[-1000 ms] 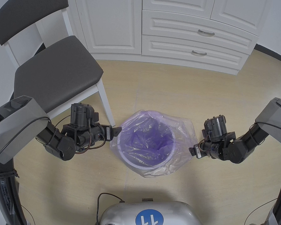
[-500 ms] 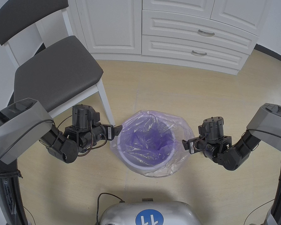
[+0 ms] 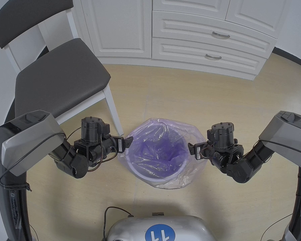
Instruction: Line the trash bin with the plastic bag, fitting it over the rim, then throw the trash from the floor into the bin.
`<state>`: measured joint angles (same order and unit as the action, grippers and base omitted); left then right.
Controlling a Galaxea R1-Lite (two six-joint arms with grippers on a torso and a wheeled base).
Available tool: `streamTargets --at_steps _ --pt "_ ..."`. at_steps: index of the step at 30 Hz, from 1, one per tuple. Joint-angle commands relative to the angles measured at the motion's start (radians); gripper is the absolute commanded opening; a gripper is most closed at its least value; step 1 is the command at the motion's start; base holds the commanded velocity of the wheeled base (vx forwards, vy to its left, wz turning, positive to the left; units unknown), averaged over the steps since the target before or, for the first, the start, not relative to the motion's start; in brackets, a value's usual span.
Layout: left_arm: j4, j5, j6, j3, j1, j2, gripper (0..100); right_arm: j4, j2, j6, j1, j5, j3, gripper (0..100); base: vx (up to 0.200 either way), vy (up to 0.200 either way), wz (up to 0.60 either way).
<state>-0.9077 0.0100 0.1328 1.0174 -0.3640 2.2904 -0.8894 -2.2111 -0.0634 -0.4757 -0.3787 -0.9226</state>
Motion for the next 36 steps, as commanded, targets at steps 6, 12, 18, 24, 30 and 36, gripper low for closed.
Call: streamTargets --at_steps 6,12,18,24,30,36 --pt "0.003 0.057 0.001 0.062 0.025 0.047 100 -0.002 -0.052 -0.009 0.016 -0.012 -0.044 100 0.0 0.0 0.0" --pt "0.012 0.059 0.001 0.087 0.047 0.058 100 -0.006 -0.085 -0.022 0.029 -0.02 -0.087 100 0.0 0.0 0.0" --pt "0.012 0.073 0.001 0.118 0.056 0.089 100 -0.074 -0.122 -0.022 0.042 -0.02 -0.124 100 0.0 0.0 0.0" --pt "0.009 0.097 0.001 0.147 0.057 0.119 100 -0.132 -0.162 -0.041 0.045 -0.019 -0.171 100 0.0 0.0 0.0" --pt "-0.002 0.099 0.004 0.171 0.057 0.135 100 -0.128 -0.216 -0.072 0.06 -0.019 -0.237 100 0.0 0.0 0.0" --pt "-0.004 0.182 0.004 0.233 0.056 0.175 100 -0.125 -0.254 -0.078 0.085 -0.019 -0.291 100 0.0 0.0 0.0"
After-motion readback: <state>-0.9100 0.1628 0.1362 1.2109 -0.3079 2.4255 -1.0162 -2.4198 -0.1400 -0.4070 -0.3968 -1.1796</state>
